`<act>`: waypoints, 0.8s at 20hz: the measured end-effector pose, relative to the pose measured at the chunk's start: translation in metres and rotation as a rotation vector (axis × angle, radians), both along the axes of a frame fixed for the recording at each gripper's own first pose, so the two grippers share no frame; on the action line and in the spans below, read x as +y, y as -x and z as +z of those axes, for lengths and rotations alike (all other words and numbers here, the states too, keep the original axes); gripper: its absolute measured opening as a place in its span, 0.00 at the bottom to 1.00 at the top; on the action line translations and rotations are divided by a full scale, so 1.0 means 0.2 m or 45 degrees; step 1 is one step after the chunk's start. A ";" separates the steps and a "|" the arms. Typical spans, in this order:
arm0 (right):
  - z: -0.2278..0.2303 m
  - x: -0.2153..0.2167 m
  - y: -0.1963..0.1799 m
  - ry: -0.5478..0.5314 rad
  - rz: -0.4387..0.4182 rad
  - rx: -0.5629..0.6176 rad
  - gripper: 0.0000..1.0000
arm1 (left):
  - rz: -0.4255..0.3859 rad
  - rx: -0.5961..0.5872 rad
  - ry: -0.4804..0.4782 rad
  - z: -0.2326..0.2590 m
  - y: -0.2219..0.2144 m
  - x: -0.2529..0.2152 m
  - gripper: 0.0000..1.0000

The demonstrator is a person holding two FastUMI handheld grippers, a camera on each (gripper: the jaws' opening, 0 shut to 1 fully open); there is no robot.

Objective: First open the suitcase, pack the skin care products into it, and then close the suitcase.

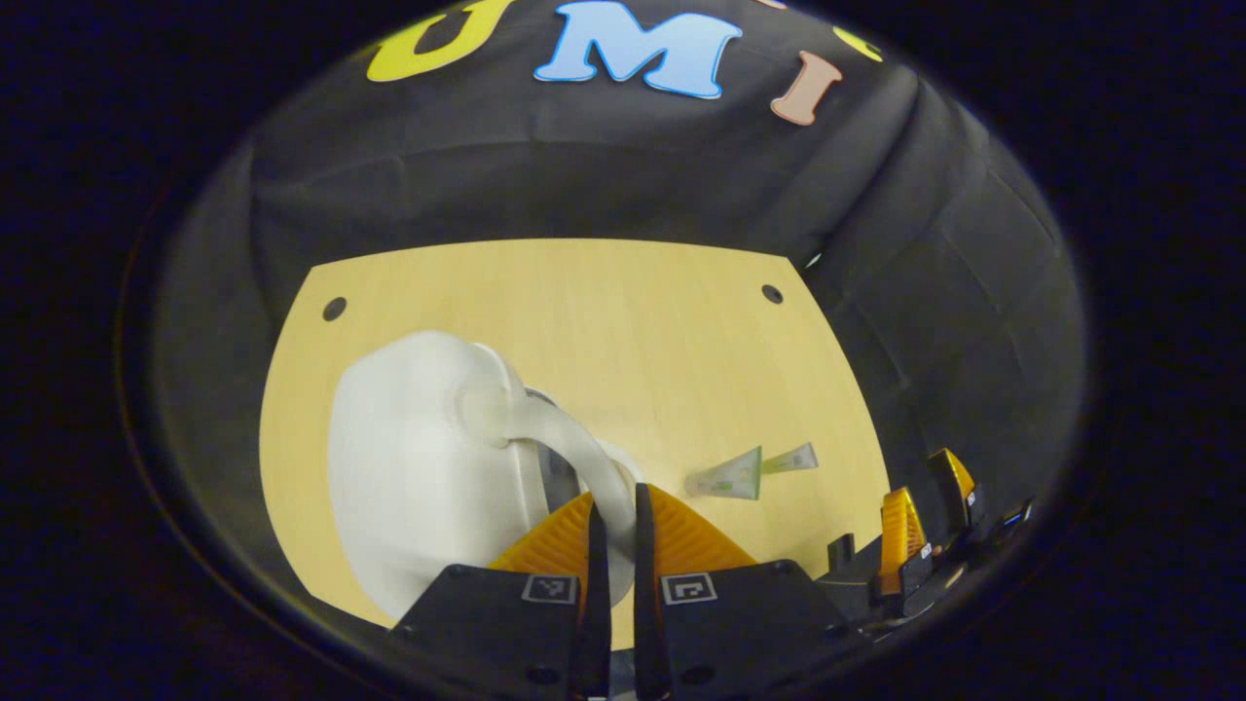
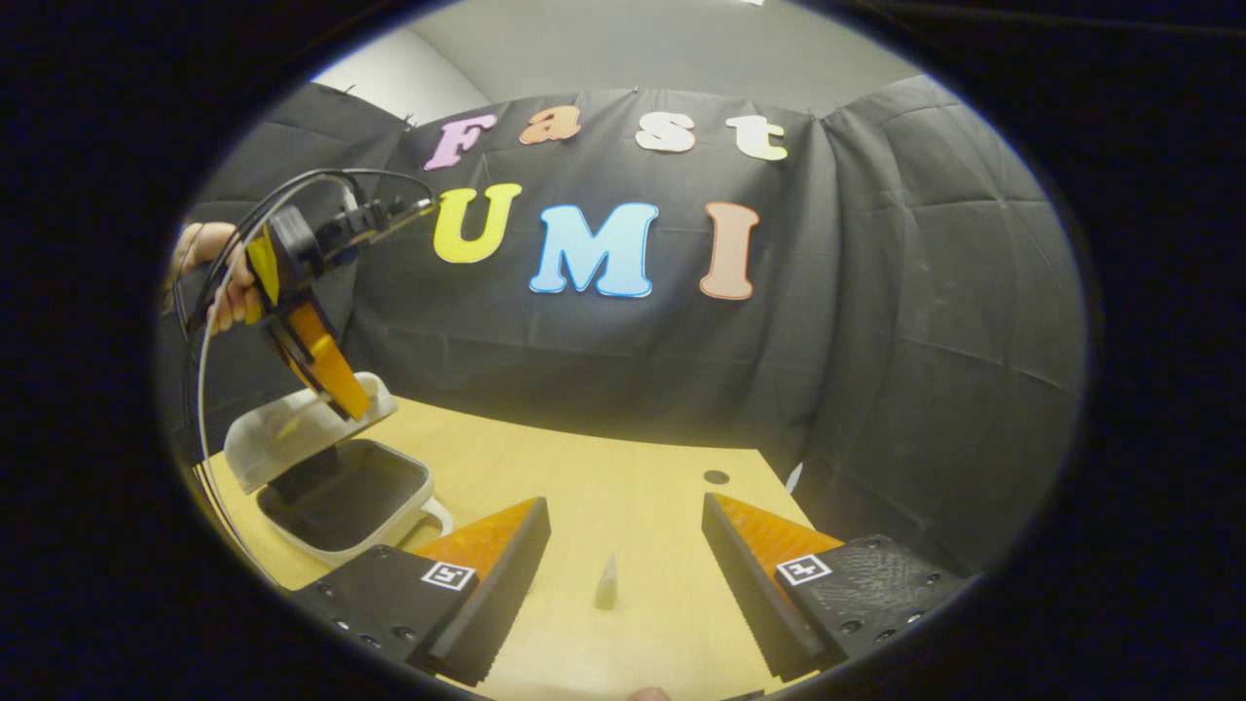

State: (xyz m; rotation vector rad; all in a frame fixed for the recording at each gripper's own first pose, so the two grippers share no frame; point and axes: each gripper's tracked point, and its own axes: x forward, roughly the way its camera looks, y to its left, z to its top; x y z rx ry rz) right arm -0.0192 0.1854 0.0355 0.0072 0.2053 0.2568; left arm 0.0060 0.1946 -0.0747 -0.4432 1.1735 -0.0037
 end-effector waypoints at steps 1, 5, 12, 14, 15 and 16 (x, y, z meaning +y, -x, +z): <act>0.00 0.01 0.00 -0.004 -0.003 0.001 0.94 | 0.020 -0.006 0.003 0.06 0.03 0.09 0.17; 0.07 0.07 0.03 -0.013 -0.026 -0.013 0.96 | 0.095 -0.034 -0.015 0.19 0.13 0.45 0.17; 0.22 0.19 0.09 -0.021 -0.105 -0.061 0.95 | 0.161 -0.090 -0.170 0.21 0.30 1.13 0.17; 0.24 0.23 0.12 -0.027 -0.137 -0.060 0.94 | 0.174 -0.071 -0.261 0.15 0.39 1.37 0.17; 0.25 0.24 0.13 -0.036 -0.154 -0.055 0.95 | 0.182 -0.048 -0.307 0.09 0.44 1.49 0.17; 0.26 0.26 0.14 -0.044 -0.169 -0.044 0.95 | 0.186 -0.024 -0.359 0.02 0.49 1.61 0.17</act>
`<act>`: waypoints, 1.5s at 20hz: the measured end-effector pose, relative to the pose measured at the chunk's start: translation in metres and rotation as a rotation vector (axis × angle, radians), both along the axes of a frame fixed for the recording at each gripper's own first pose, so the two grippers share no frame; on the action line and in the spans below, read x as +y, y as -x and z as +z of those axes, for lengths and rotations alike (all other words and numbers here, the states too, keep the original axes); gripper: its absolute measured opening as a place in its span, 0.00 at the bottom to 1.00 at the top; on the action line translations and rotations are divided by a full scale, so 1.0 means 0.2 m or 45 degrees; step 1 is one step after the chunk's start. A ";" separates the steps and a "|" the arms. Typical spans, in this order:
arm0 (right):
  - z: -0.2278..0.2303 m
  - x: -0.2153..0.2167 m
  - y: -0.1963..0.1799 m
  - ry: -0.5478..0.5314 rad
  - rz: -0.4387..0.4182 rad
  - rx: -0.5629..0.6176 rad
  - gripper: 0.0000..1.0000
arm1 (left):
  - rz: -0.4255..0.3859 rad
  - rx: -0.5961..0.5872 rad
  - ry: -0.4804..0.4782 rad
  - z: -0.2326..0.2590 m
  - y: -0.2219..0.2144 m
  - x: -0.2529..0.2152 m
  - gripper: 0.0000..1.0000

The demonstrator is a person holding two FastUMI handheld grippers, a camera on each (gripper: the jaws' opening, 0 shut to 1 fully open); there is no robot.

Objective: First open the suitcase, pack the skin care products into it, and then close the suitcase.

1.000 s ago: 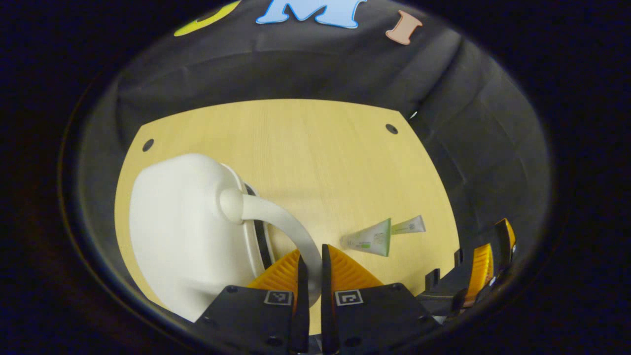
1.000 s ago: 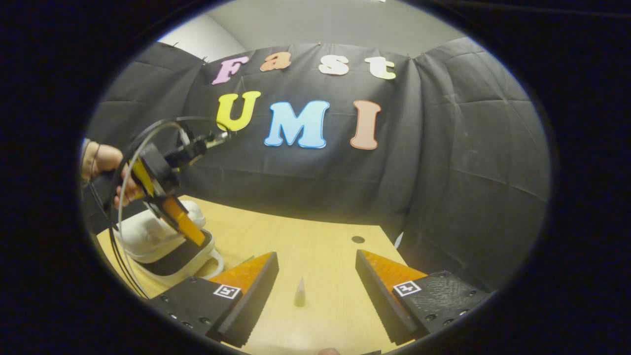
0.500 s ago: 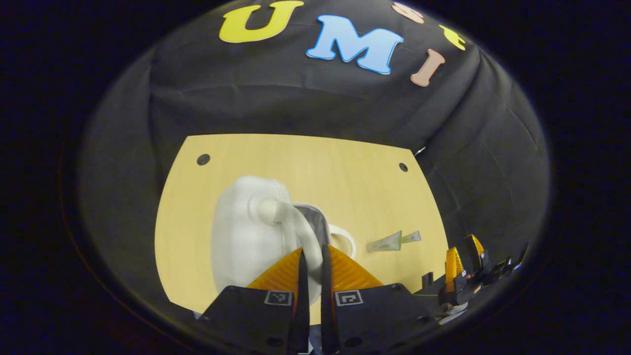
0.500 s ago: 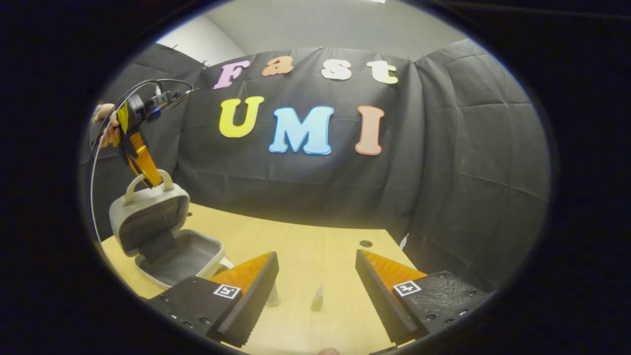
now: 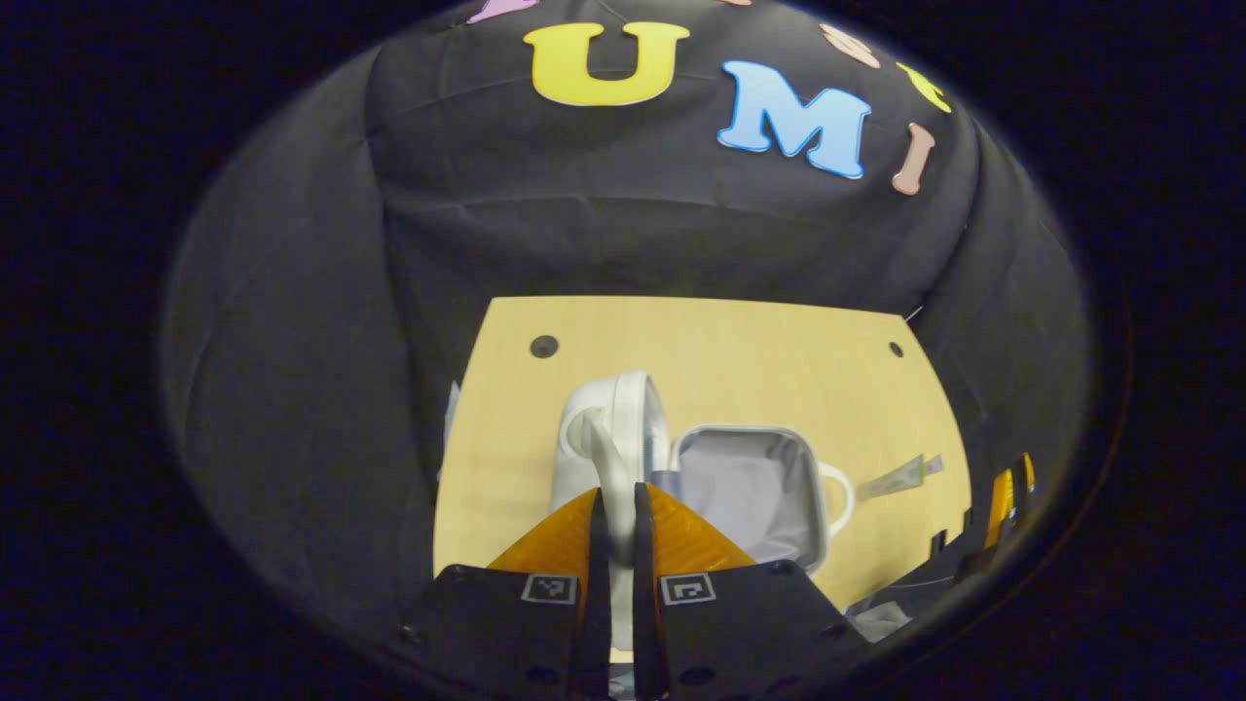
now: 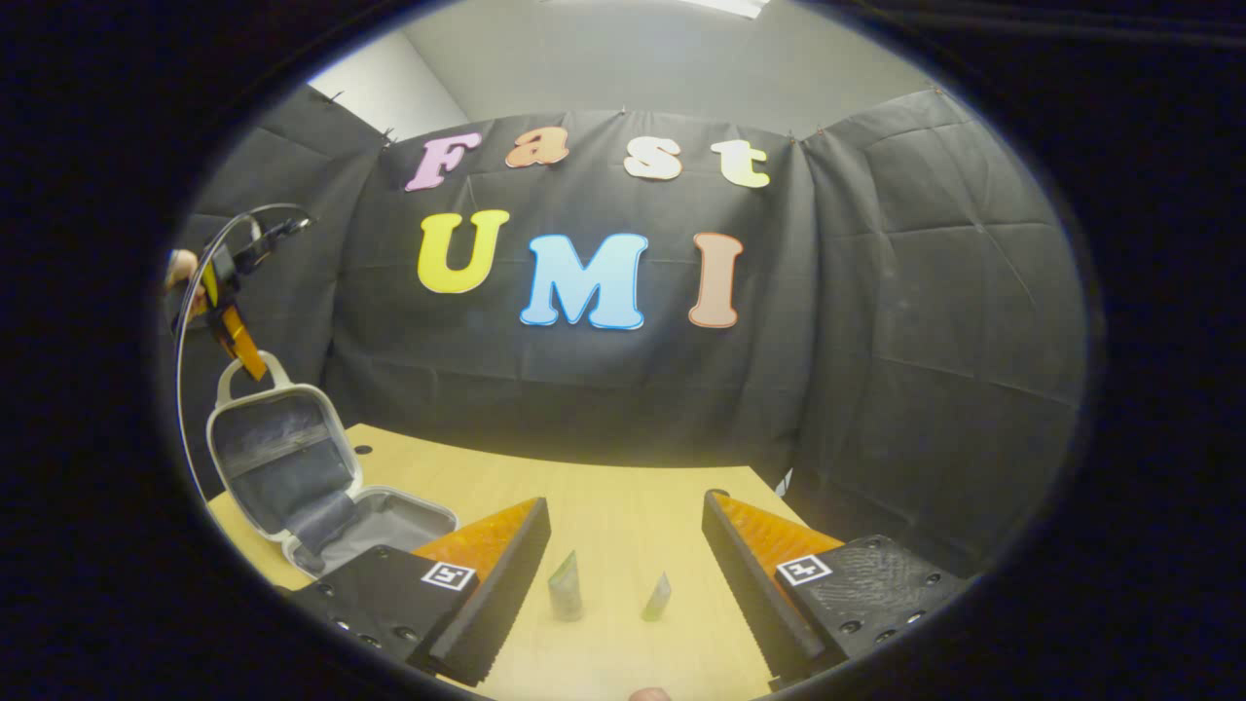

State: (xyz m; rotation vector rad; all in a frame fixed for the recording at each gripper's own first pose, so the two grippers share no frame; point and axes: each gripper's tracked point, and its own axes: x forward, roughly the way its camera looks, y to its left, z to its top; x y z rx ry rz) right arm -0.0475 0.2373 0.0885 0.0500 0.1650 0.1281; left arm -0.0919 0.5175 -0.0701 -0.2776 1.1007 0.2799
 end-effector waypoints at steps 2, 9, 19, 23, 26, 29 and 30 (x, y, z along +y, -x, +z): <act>0.03 0.02 0.02 -0.007 -0.037 0.014 0.96 | -0.006 0.058 -0.112 -0.15 0.11 0.23 0.17; 0.10 0.08 0.04 0.013 -0.092 0.043 0.96 | 0.071 0.205 -0.103 -0.85 0.41 0.66 0.17; 0.16 0.17 0.01 -0.008 -0.084 0.037 0.96 | 0.347 0.151 -0.004 -1.21 0.55 0.85 0.32; 0.15 0.14 -0.01 -0.006 -0.083 0.024 0.96 | 0.372 0.006 -0.104 -1.06 0.45 0.84 0.70; 0.14 0.12 -0.03 -0.034 -0.070 0.024 0.96 | 0.373 -0.122 -0.210 -0.89 0.34 0.78 0.90; 0.13 0.05 -0.05 -0.054 -0.066 0.015 0.96 | 0.378 -0.286 -0.287 -0.70 0.19 0.63 0.91; 0.14 0.02 -0.06 -0.055 -0.067 0.007 0.94 | 0.385 -0.338 -0.296 -0.64 0.13 0.56 0.91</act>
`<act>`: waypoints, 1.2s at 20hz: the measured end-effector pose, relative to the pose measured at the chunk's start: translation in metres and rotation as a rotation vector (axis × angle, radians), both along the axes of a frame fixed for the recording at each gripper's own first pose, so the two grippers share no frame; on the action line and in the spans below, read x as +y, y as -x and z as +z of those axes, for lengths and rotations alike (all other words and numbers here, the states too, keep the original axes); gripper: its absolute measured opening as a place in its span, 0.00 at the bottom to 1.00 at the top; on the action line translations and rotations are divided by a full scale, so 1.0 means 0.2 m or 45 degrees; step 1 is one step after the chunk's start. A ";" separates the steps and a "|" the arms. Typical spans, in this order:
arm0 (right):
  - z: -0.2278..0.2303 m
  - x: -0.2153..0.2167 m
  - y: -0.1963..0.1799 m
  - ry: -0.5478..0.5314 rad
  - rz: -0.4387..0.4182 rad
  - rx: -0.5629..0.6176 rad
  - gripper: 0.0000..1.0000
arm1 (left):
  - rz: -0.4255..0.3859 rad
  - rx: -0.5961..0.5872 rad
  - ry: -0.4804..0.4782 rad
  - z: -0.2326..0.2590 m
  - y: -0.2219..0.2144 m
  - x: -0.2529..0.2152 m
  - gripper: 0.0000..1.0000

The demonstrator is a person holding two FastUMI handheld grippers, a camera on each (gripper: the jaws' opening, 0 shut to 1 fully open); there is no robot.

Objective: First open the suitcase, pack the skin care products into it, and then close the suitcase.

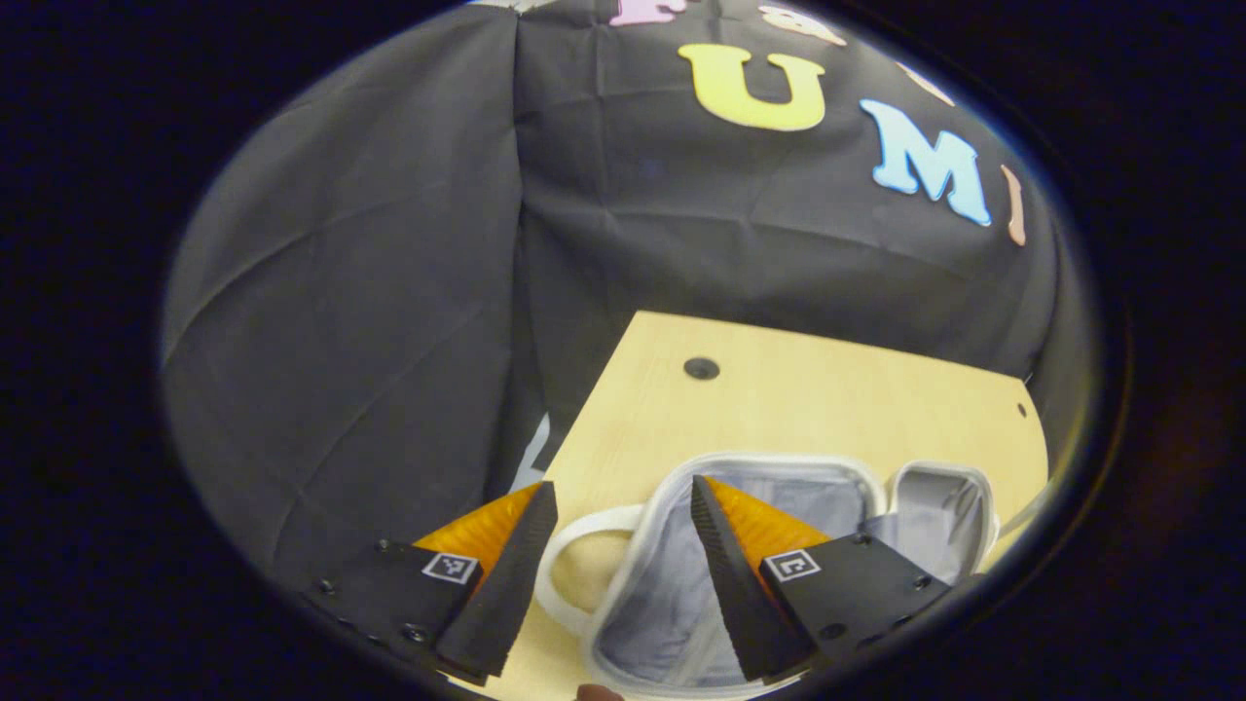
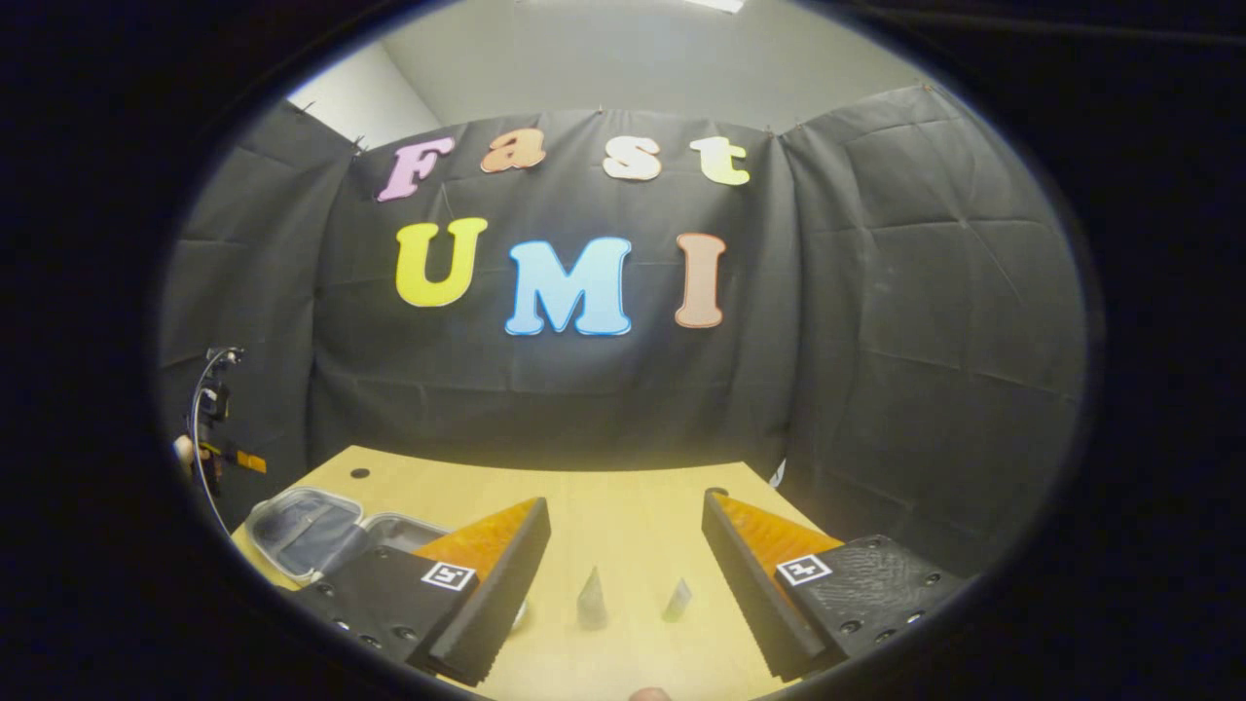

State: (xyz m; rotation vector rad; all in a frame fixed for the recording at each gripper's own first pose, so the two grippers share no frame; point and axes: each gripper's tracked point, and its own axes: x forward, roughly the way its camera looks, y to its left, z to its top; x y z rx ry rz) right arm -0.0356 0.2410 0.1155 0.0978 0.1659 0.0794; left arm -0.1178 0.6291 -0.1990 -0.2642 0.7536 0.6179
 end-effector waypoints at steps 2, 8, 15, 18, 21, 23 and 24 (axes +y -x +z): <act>-0.02 -0.06 0.00 0.006 0.000 -0.010 0.96 | -0.007 -0.098 -0.014 0.09 -0.11 -0.19 0.92; -0.12 -0.25 -0.05 0.046 0.030 0.008 0.95 | -0.150 -0.299 -0.047 0.29 -0.44 -0.95 0.91; -0.23 -0.45 -0.11 0.047 0.112 0.000 0.96 | -0.283 -0.577 0.023 0.53 -0.79 -1.79 0.91; -0.30 -0.52 -0.14 0.036 0.160 0.028 0.95 | -0.345 -0.686 -0.019 0.60 -0.89 -2.13 0.90; -0.34 -0.57 -0.16 0.025 0.208 0.031 0.96 | -0.430 -0.733 -0.032 0.59 -0.93 -2.44 0.90; -0.38 -0.61 -0.17 0.046 0.213 0.029 0.95 | -0.499 -0.741 -0.045 0.54 -0.96 -2.64 0.90; -0.39 -0.62 -0.18 0.048 0.219 0.033 0.95 | -0.539 -0.738 -0.056 0.52 -0.98 -2.74 0.90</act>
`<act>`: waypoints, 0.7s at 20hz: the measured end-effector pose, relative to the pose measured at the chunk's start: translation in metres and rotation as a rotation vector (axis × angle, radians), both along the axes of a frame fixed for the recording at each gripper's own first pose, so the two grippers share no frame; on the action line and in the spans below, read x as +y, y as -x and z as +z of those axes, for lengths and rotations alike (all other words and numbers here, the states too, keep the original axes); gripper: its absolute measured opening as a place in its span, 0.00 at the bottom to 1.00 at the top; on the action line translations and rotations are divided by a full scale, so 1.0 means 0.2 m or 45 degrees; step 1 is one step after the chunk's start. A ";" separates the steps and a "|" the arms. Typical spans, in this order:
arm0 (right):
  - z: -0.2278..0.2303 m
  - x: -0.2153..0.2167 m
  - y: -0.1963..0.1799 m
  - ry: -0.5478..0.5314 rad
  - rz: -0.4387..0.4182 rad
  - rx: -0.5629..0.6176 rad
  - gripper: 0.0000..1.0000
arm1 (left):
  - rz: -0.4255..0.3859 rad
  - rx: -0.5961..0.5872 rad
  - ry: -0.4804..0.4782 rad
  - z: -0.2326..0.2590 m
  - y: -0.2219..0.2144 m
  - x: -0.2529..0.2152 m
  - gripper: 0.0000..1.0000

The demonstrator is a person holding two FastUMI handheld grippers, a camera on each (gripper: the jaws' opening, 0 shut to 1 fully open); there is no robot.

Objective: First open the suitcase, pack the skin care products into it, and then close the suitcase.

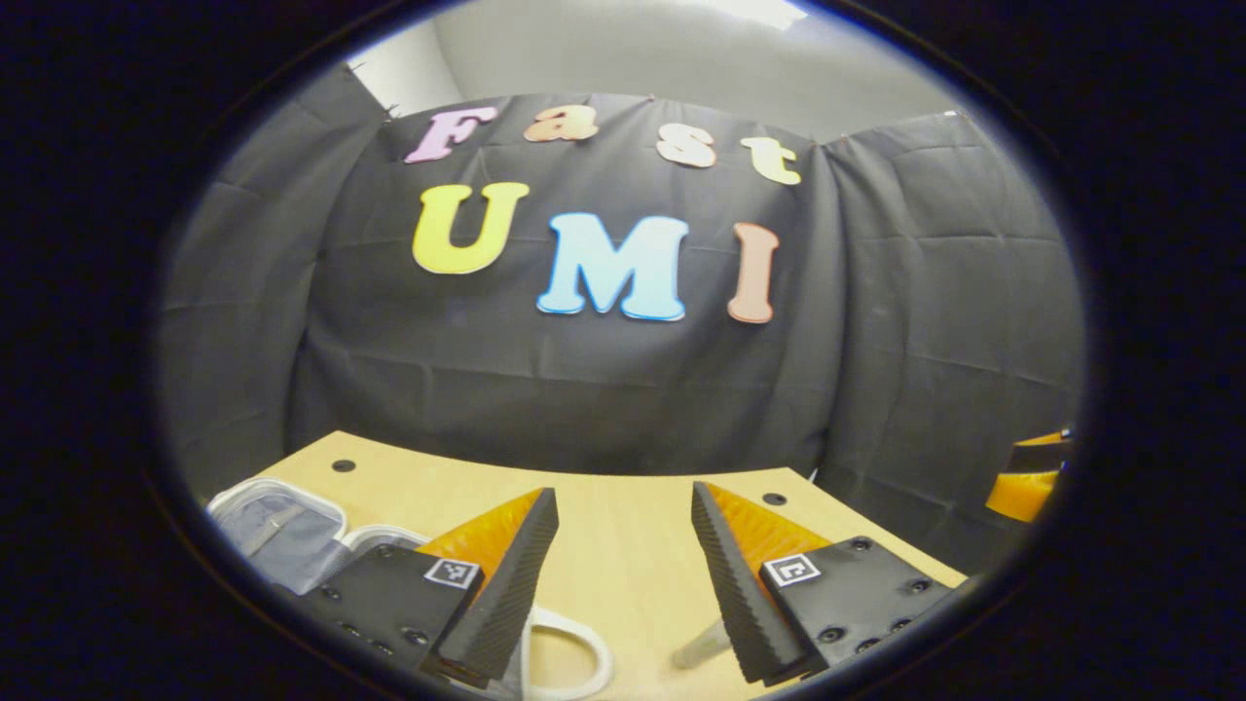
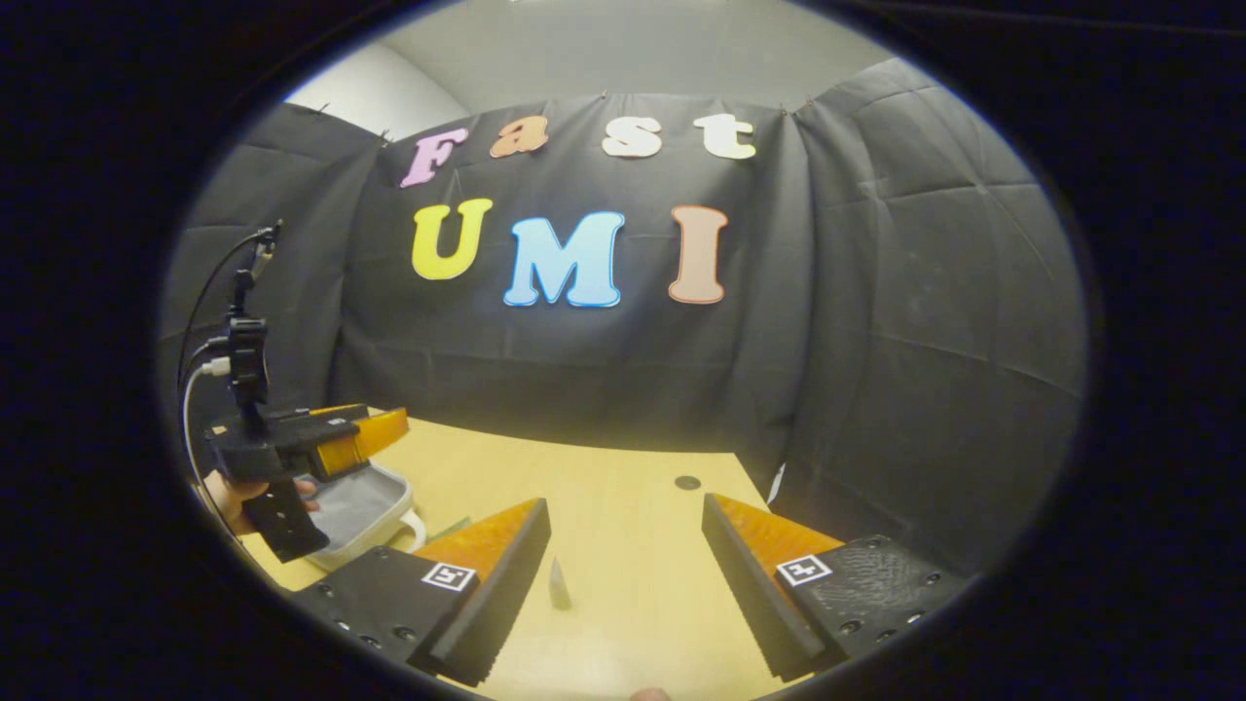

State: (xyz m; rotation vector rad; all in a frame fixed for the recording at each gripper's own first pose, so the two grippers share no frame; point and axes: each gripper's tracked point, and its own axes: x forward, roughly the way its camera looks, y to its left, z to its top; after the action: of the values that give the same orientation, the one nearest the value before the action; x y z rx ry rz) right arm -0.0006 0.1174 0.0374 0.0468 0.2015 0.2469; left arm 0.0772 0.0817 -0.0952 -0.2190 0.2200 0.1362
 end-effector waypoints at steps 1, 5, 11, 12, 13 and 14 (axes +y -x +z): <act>-0.01 0.00 0.01 -0.006 0.007 0.004 0.96 | -0.032 0.001 -0.015 -0.03 -0.03 -0.08 0.90; -0.08 -0.02 0.03 -0.012 0.020 0.035 0.95 | -0.130 0.040 -0.003 -0.26 -0.06 -0.34 0.90; -0.21 0.03 0.09 0.020 0.064 0.088 0.96 | -0.219 0.260 0.029 -0.85 -0.01 -0.46 0.92; -0.23 0.04 0.09 0.026 0.074 0.095 0.96 | -0.221 0.289 0.051 -0.92 -0.01 -0.48 0.90; -0.25 0.06 0.09 0.030 0.085 0.108 0.96 | -0.226 0.311 0.067 -0.96 -0.01 -0.49 0.90; -0.27 0.07 0.09 0.029 0.099 0.119 0.96 | -0.227 0.336 0.075 -1.01 -0.02 -0.51 0.82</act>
State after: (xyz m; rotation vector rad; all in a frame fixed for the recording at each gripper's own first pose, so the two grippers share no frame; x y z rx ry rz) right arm -0.0181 0.1319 -0.0168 0.0282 0.2998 0.3205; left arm 0.0804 -0.0193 -0.2980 -0.2391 0.5047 -0.0195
